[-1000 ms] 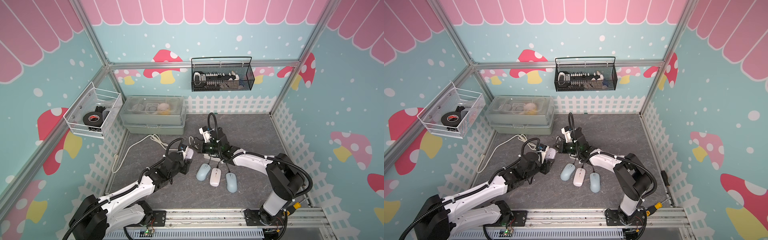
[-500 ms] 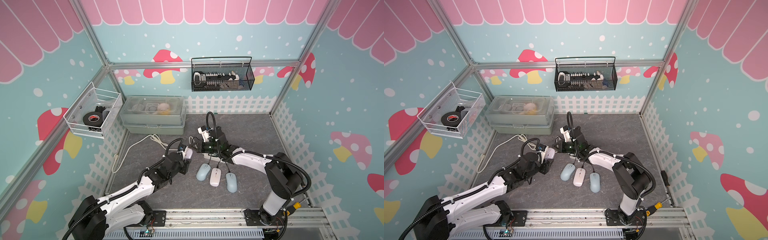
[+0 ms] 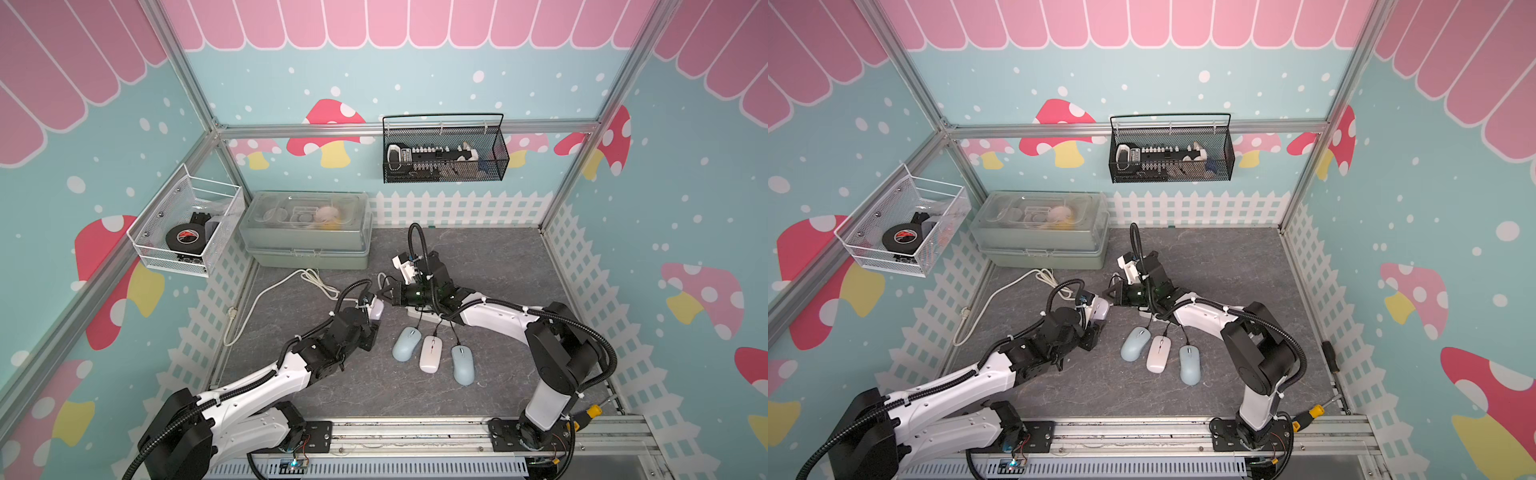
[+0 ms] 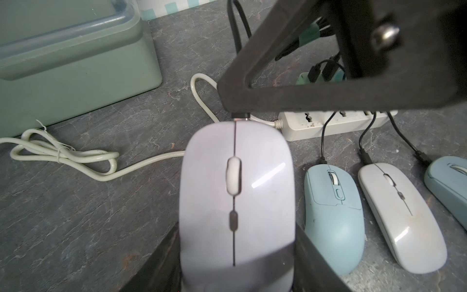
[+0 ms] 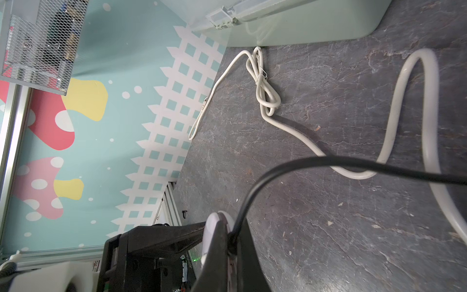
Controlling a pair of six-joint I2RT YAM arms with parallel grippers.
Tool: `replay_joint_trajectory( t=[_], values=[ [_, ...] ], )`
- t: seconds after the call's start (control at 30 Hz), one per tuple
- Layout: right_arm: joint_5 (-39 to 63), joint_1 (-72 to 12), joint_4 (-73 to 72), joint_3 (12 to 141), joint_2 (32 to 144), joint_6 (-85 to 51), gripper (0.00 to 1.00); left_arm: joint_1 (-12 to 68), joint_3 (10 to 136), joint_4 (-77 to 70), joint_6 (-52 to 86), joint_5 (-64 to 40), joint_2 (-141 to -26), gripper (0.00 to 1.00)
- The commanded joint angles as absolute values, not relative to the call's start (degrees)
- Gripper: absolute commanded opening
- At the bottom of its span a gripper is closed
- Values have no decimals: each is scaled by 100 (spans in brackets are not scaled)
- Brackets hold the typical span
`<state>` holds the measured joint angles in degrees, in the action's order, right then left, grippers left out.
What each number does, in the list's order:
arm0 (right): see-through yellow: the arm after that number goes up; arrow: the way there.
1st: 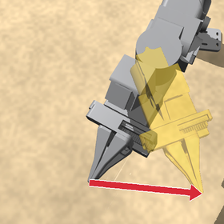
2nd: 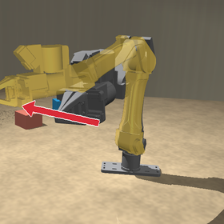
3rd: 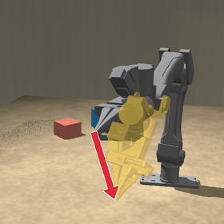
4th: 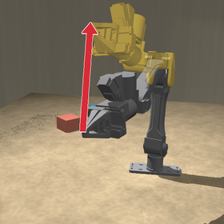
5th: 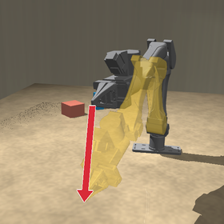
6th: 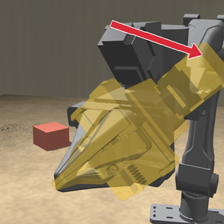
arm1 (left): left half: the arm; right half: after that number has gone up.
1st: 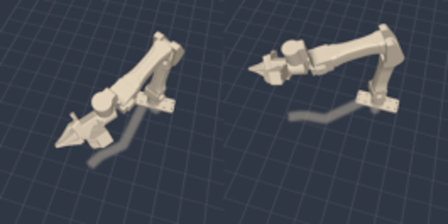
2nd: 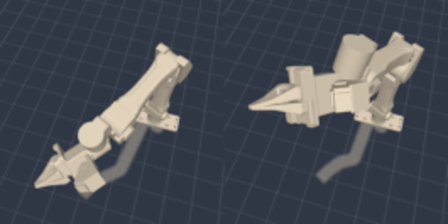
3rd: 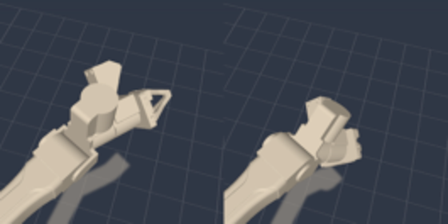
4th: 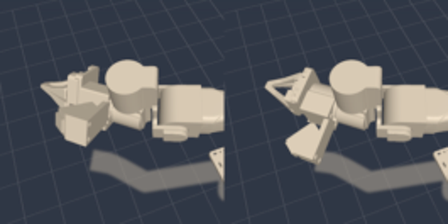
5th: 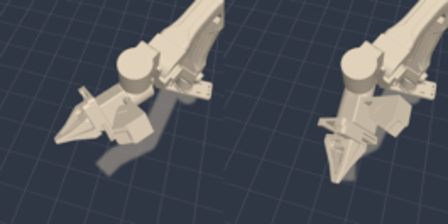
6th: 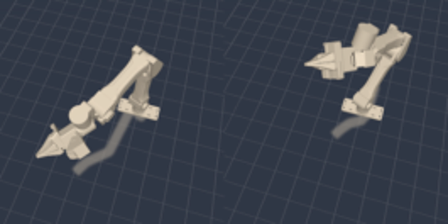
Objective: Unplug the wireless mouse
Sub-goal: Remove the power cord from the mouse.
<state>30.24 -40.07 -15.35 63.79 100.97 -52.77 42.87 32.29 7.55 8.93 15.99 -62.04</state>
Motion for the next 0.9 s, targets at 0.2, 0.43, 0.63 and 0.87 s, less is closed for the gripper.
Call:
replay_joint_trajectory(
  t=[0.2, 0.43, 0.63, 0.87],
  values=[
    [3022, -3957, -1441, 6517, 10274, -5309, 0, 4359, 3331, 810, 899, 1930, -6263, 31],
    [2711, -3958, -1882, 6379, 10283, -5534, 0, 4368, 3336, 590, 1361, 1863, -6358, 31],
    [2514, -3956, -2351, 6206, 10290, -5760, 0, 4368, 3480, 603, 1678, 1908, -6500, 31],
    [2671, -3958, -2497, 6241, 10406, -5832, 0, 4386, 3456, 833, 1257, 1932, -6444, 31]
  ],
)
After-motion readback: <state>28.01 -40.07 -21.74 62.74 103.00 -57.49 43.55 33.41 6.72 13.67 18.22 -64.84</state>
